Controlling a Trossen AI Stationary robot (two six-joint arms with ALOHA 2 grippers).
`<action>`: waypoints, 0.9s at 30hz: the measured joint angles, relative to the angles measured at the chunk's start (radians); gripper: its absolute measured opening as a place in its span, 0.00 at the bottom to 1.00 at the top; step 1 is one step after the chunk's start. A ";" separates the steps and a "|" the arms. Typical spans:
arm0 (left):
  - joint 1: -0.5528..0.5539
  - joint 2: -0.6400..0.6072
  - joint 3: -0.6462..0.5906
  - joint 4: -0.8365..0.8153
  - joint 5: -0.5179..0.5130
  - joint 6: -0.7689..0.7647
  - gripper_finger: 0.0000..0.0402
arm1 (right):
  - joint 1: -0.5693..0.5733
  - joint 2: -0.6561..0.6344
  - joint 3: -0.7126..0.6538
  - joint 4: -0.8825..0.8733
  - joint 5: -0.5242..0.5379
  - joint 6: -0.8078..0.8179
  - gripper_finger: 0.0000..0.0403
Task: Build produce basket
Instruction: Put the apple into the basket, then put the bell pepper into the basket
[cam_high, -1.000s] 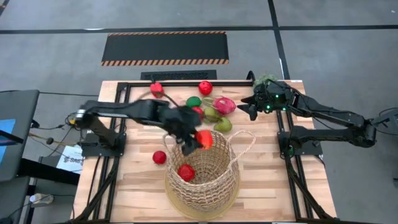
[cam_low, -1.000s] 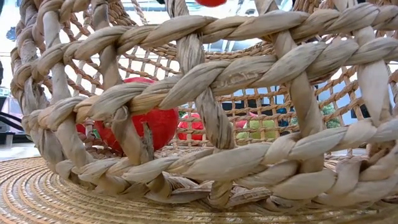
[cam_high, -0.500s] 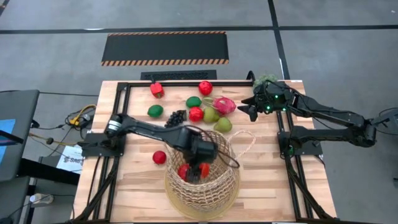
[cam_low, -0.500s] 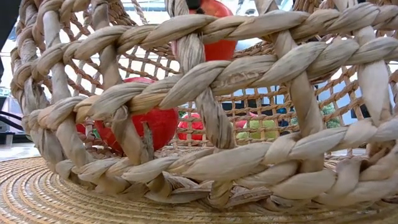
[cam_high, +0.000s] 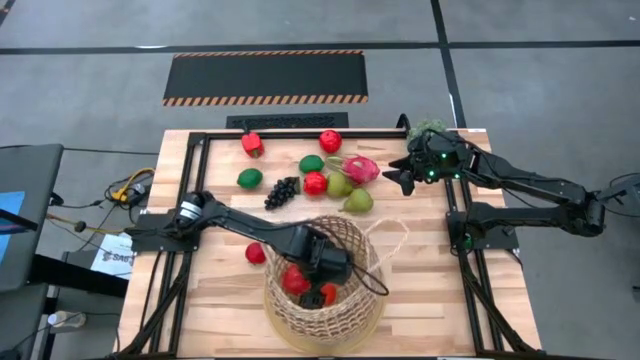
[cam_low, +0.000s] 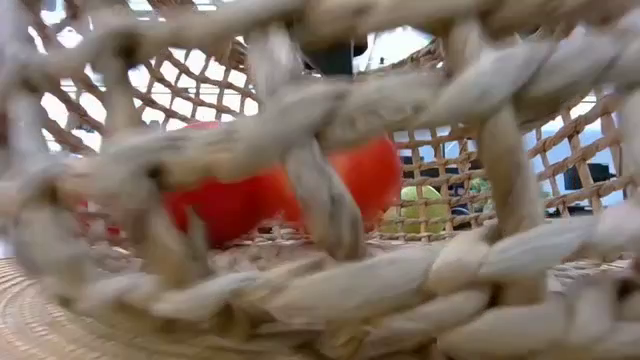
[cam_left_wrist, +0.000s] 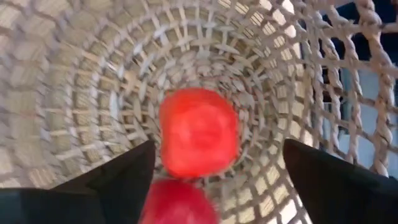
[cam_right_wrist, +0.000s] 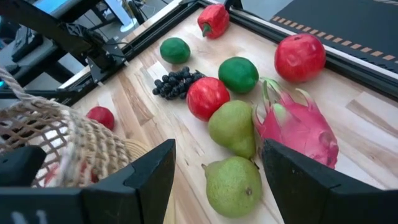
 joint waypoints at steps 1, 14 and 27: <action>0.000 -0.001 0.007 -0.021 0.015 -0.015 0.87 | 0.000 0.000 0.000 0.001 0.000 0.000 0.65; 0.103 -0.210 0.305 -0.333 -0.221 -0.046 0.91 | -0.001 0.000 0.000 0.000 0.000 0.017 0.65; 0.520 -0.384 0.232 -0.477 -0.787 -0.152 0.91 | -0.004 0.000 0.000 0.004 0.001 -0.025 0.65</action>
